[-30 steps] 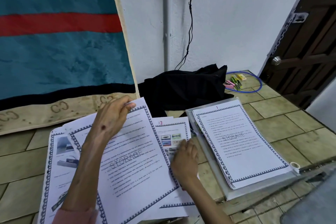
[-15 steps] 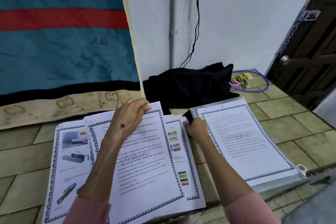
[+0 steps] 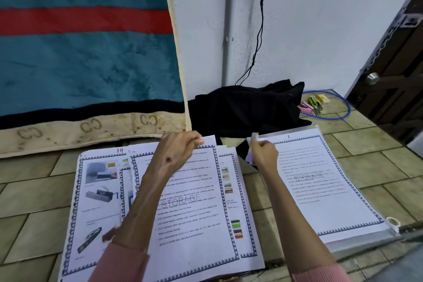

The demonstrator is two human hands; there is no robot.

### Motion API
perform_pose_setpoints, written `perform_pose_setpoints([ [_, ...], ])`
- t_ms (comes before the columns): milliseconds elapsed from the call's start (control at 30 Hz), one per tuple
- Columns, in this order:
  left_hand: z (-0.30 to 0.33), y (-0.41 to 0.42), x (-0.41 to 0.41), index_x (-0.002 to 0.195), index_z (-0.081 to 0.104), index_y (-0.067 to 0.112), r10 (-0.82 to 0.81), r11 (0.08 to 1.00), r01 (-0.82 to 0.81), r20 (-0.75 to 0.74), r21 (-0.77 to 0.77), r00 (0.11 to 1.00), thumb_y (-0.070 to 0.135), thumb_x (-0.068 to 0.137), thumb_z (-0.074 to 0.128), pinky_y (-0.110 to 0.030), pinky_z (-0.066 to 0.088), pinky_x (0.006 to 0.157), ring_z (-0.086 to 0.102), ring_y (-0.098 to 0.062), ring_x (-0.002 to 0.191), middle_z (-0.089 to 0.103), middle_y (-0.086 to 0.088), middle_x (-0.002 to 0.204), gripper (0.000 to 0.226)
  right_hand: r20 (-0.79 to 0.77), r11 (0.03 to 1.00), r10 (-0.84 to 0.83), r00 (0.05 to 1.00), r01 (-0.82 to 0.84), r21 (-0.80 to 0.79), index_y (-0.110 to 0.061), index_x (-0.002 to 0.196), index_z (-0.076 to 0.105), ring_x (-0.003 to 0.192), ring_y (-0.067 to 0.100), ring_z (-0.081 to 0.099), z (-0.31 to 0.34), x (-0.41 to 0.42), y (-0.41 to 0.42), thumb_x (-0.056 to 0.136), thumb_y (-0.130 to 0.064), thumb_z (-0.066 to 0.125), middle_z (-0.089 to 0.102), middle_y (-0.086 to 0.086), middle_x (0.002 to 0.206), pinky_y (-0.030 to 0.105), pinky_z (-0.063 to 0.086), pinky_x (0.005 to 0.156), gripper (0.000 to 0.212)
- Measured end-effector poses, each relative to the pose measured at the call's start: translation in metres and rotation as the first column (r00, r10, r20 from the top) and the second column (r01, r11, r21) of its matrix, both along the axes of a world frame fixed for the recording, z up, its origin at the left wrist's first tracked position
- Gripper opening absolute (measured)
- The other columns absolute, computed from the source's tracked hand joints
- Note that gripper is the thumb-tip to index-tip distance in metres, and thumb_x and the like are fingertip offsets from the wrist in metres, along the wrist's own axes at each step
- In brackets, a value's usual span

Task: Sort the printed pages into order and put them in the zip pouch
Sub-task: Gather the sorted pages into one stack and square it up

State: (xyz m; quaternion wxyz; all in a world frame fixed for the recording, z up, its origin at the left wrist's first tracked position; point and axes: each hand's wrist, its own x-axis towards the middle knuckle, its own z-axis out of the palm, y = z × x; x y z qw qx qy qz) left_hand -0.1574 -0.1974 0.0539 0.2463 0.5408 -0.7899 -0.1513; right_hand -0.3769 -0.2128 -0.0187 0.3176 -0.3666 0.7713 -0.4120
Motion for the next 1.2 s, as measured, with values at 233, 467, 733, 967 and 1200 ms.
perform_pose_setpoints([
  [233, 0.034, -0.004, 0.0, 0.091, 0.072, 0.025, -0.018, 0.999, 0.017, 0.026, 0.034, 0.999, 0.035, 0.089, 0.057, -0.038, 0.052, 0.083, 0.066, -0.019, 0.095, 0.074, 0.003, 0.095, 0.018, 0.898, 0.905, 0.096, 0.429, 0.337, -0.258, -0.014, 0.069, 0.043, 0.046, 0.012, 0.042, 0.072, 0.046, 0.009, 0.097, -0.033, 0.034, 0.047, -0.001, 0.054, 0.021, 0.035, 0.046, 0.035],
  [467, 0.055, -0.003, -0.002, 0.093, 0.073, 0.024, 0.005, 0.999, -0.005, -0.005, 0.048, 1.0, 0.033, 0.088, 0.058, -0.037, 0.051, 0.091, 0.062, -0.014, 0.108, 0.072, 0.004, 0.106, 0.018, 0.425, 0.84, 0.007, 0.905, 0.226, -0.493, -0.022, 0.088, 0.047, 0.066, 0.004, 0.049, 0.102, 0.087, 0.017, 0.098, -0.046, 0.03, 0.05, -0.01, 0.072, 0.026, 0.04, 0.071, 0.031],
  [733, 0.055, -0.002, 0.001, 0.093, 0.073, 0.022, 0.019, 0.997, -0.015, -0.044, 0.081, 0.999, 0.032, 0.088, 0.058, -0.031, 0.05, 0.092, 0.063, -0.012, 0.107, 0.072, 0.003, 0.106, 0.019, 0.411, 0.811, -0.174, 0.895, 0.367, -0.456, -0.021, 0.101, 0.035, 0.06, -0.001, 0.051, 0.106, 0.104, 0.015, 0.099, -0.047, 0.016, 0.051, -0.009, 0.076, 0.037, 0.044, 0.082, 0.032],
  [967, 0.051, -0.003, -0.006, 0.087, 0.073, 0.027, -0.034, 0.994, 0.035, -0.015, 0.1, 0.999, 0.032, 0.085, 0.057, -0.037, 0.053, 0.086, 0.066, -0.016, 0.095, 0.074, 0.002, 0.09, 0.017, 0.379, 0.807, -0.163, 0.911, 0.344, -0.48, -0.017, 0.097, 0.039, 0.07, 0.009, 0.053, 0.102, 0.119, 0.015, 0.1, -0.044, 0.017, 0.055, -0.005, 0.074, 0.03, 0.038, 0.072, 0.035],
  [1200, 0.047, 0.001, -0.009, 0.096, 0.071, 0.033, -0.018, 1.0, 0.016, 0.069, 0.025, 0.997, 0.037, 0.087, 0.055, -0.036, 0.051, 0.082, 0.064, -0.021, 0.102, 0.073, 0.005, 0.101, 0.018, 0.424, 0.789, -0.195, 0.885, 0.398, -0.467, -0.008, 0.1, 0.045, 0.054, 0.002, 0.051, 0.1, 0.115, 0.008, 0.101, -0.04, 0.019, 0.053, 0.002, 0.058, 0.015, 0.037, 0.058, 0.042],
])
